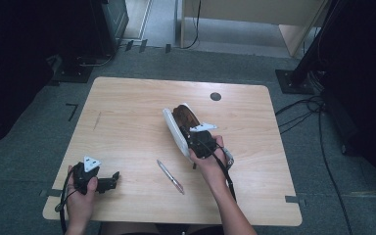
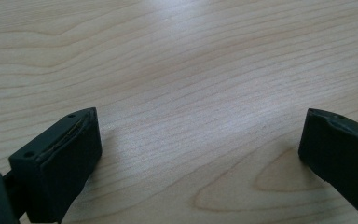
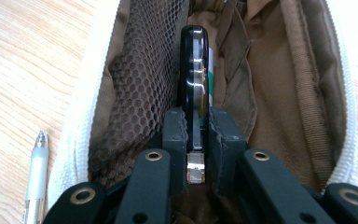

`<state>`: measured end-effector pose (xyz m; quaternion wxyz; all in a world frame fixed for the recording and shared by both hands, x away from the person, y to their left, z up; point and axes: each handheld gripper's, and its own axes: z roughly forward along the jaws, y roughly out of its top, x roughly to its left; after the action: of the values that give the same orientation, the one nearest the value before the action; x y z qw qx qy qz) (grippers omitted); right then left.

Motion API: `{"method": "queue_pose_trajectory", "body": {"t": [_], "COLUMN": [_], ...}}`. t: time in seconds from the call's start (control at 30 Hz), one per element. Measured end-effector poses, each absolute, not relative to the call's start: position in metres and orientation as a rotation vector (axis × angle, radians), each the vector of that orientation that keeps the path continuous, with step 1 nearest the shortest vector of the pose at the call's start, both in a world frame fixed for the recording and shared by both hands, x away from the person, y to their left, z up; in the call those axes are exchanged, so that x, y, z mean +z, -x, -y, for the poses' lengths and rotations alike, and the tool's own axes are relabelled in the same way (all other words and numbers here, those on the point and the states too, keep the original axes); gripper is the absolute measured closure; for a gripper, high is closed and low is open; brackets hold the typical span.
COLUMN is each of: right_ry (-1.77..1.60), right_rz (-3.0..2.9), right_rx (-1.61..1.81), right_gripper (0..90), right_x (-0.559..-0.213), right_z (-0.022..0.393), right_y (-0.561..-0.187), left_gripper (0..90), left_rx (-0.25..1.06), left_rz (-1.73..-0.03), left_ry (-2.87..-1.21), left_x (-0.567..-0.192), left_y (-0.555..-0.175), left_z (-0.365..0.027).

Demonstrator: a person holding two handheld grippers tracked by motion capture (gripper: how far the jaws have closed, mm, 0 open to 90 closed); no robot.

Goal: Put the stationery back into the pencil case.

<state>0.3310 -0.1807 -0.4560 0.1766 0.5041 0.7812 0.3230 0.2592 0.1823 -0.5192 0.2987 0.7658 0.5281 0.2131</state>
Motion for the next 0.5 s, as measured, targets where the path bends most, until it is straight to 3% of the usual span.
{"method": "queue_pose_trajectory", "body": {"t": [0.5], "right_ry": [-1.414], "right_rz": [-2.240], "right_rx": [0.923], "right_gripper": [76.0], "right_x": [-0.4560], "right_z": [0.1843], "right_y": [-0.3281], "left_gripper": [0.0], "left_rx": [0.566], "left_rz": [-1.400], "left_ry": [-2.038], "left_x": [-0.5191], "left_y": [-0.2593], "left_z": [-0.1824]}}
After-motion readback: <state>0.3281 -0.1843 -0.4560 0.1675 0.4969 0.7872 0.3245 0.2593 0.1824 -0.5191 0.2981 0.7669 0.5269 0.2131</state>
